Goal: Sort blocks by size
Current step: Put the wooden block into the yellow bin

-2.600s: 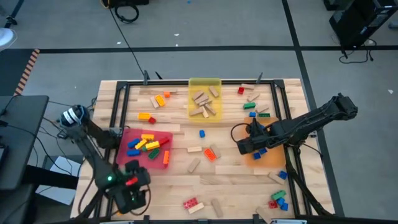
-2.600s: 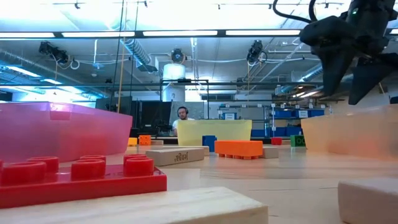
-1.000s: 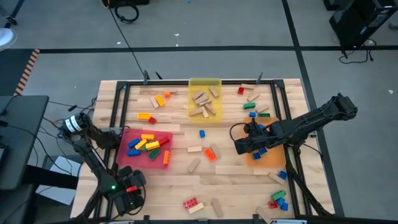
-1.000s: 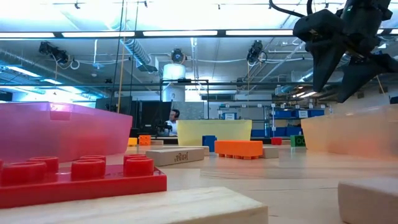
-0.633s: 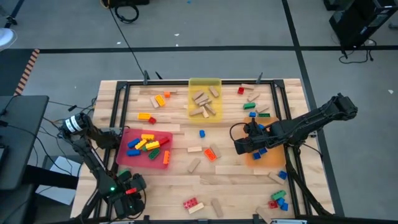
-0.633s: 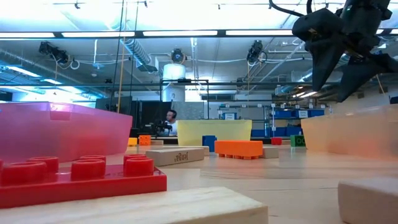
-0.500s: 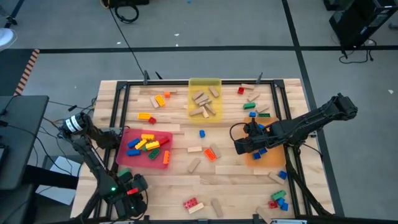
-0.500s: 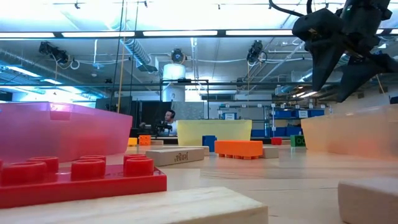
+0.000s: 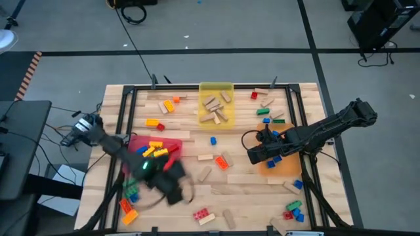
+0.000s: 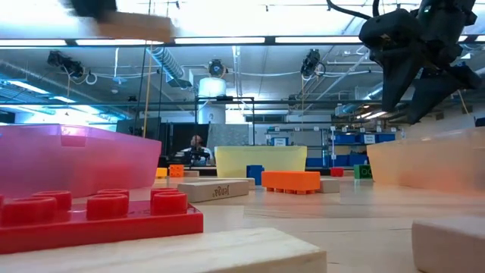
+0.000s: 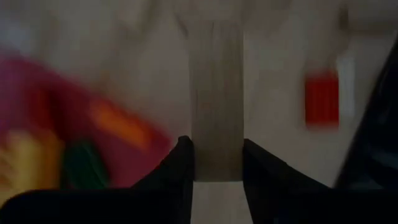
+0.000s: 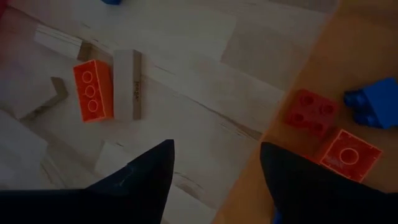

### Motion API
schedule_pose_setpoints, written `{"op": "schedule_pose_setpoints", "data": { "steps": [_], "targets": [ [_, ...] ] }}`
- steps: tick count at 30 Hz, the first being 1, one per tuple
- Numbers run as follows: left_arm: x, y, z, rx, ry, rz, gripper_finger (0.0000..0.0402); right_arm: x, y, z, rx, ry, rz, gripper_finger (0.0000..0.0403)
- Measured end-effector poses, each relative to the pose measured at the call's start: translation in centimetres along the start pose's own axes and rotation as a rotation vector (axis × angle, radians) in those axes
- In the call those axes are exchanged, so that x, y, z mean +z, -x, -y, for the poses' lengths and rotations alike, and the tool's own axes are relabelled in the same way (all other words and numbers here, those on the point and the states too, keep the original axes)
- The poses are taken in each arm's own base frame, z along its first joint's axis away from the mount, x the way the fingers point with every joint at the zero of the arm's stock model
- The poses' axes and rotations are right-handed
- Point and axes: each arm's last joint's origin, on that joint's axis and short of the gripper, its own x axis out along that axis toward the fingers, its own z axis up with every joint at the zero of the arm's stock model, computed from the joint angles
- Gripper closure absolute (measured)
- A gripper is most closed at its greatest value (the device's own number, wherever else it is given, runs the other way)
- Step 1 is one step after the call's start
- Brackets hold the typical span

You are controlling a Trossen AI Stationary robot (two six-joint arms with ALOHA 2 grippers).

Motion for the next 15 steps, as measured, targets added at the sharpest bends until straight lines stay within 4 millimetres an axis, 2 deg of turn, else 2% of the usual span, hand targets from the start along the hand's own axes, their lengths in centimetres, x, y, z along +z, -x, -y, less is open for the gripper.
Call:
{"op": "schedule_pose_setpoints", "data": {
  "steps": [4, 7, 11, 15],
  "targets": [
    [6.5, 1.1, -3.9, 0.022, 0.015, 0.09, 0.0293, 0.0, 0.0, 0.0, 0.004, 0.002, 0.001, 0.0154],
    [10.4, 1.7, -8.1, 0.067, 0.096, 0.143, 0.0289, 0.2, 0.0, -0.1, 0.006, 0.024, 0.003, 0.0153],
    [14.0, 1.9, -13.5, 0.126, 0.174, 0.213, 0.0287, 0.5, -0.1, -0.1, 0.015, 0.059, 0.011, 0.0151],
    [16.7, 1.5, -17.3, 0.069, 0.208, 0.293, 0.0287, 0.9, -0.2, -0.3, 0.03, 0.097, 0.019, 0.0154]
  ]
}}
